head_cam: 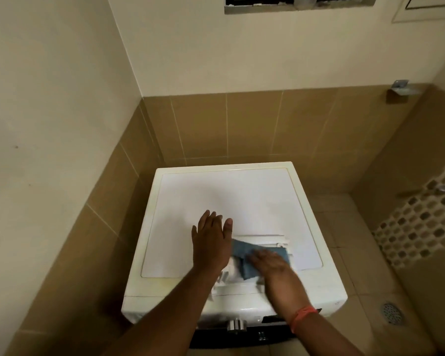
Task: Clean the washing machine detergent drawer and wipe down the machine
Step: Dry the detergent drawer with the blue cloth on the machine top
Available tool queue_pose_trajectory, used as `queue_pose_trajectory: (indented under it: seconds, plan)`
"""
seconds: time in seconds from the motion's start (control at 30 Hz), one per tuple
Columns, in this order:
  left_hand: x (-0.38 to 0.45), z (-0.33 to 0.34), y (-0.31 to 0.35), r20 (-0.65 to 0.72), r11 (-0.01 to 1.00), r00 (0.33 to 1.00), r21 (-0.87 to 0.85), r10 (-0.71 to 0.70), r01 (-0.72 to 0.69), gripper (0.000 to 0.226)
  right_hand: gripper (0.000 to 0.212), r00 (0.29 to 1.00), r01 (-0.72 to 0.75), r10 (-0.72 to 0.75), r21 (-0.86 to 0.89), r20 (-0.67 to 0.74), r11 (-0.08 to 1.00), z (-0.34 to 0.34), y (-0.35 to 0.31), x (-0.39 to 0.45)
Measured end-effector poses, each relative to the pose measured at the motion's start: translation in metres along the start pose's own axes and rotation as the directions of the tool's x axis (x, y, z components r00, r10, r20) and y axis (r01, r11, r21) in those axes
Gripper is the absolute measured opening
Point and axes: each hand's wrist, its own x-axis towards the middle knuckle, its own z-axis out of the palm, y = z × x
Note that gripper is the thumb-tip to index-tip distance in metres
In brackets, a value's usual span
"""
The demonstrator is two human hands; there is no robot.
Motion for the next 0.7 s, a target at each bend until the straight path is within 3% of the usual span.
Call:
queue_pose_trajectory:
  seconds: [0.13, 0.23, 0.33, 0.43, 0.6, 0.7]
  plan:
    - [0.001, 0.001, -0.002, 0.0, 1.0, 1.0, 0.026, 0.017, -0.017, 0.073, 0.064, 0.981, -0.184, 0.182, -0.022, -0.067, 0.983, -0.006, 0.008, -0.011]
    - [0.003, 0.0, -0.003, -0.015, 0.999, 0.999, 0.03, 0.039, -0.039, 0.088, 0.063, 0.987, -0.141, 0.145, 0.052, -0.074, 0.989, 0.016, -0.03, 0.002]
    - [0.005, 0.0, -0.005, 0.03, 0.996, 0.999, 0.08, 0.042, -0.045, 0.078, 0.069, 0.996, -0.069, 0.077, 0.142, -0.053, 0.987, 0.028, -0.057, 0.014]
    - [0.006, -0.001, -0.009, 0.048, 0.994, 0.998, 0.108, 0.029, -0.034, 0.071, 0.069, 0.999, -0.037, 0.036, 0.055, 0.012, 0.998, 0.016, -0.039, 0.01]
    - [0.007, 0.0, -0.008, 0.028, 0.989, 0.999, 0.141, 0.041, -0.045, 0.082, 0.067, 0.972, -0.234, 0.229, 0.156, 0.053, 0.96, -0.007, 0.001, -0.003]
    - [0.01, 0.002, -0.011, 0.055, 0.988, 0.998, 0.149, 0.035, -0.043, 0.07, 0.059, 0.971, -0.224, 0.206, 0.164, 0.118, 0.961, -0.003, -0.025, 0.009]
